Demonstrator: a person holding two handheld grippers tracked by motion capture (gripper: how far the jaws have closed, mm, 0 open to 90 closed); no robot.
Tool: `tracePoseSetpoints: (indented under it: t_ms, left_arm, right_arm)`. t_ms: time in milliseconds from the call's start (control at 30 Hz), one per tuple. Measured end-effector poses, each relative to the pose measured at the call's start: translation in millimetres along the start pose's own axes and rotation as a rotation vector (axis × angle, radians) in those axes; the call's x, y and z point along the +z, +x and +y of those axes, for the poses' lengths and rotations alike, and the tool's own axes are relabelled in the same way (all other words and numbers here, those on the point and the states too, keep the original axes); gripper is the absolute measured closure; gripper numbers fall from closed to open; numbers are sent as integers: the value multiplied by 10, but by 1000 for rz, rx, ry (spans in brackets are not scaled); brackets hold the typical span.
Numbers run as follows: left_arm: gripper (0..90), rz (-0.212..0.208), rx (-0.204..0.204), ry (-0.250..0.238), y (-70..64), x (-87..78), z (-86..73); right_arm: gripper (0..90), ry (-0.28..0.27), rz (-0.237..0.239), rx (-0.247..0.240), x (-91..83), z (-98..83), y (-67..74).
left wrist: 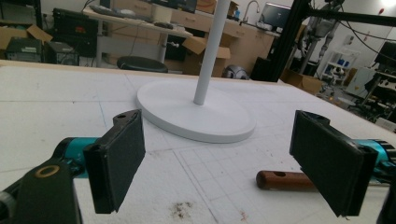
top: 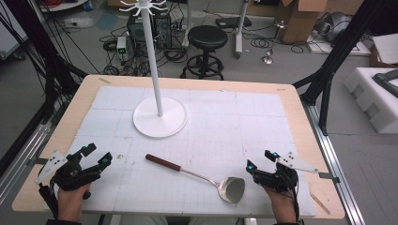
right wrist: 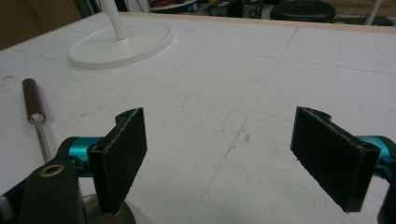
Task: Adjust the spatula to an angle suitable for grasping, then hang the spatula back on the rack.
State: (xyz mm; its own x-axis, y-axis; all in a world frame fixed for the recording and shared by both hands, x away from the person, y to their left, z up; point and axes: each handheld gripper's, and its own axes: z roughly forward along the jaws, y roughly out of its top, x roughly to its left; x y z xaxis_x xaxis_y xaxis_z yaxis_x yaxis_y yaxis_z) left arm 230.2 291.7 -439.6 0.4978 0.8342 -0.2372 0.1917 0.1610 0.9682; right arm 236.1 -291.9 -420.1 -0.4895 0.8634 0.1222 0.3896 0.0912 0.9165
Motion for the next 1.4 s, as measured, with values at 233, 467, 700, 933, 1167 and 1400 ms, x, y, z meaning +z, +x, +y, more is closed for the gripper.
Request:
tracePoseSetpoints:
  t_ms: [233,467,700,933,1167,1400]
  left_arm:
    - [187,-5,0,4,-5,21,-9]
    - [202,-17,-8,12,17,23,-19]
    - [225,-11,-12,10,20,-26,-28]
    - [223,-2,-10,10,23,-55,-25]
    - [223,-9,-6,16,-7,-42,-28]
    - [223,-11,-9,19,2,-42,-34]
  right_arm:
    - [177,0,52,-21,47,135,142]
    - [166,46,118,-48,136,230,329]
    - [170,141,226,-121,354,284,537]
    - [200,277,324,-235,620,258,776]
    - [374,384,411,-316,816,262,984]
    - [529,533,426,-400,1011,235,1117]
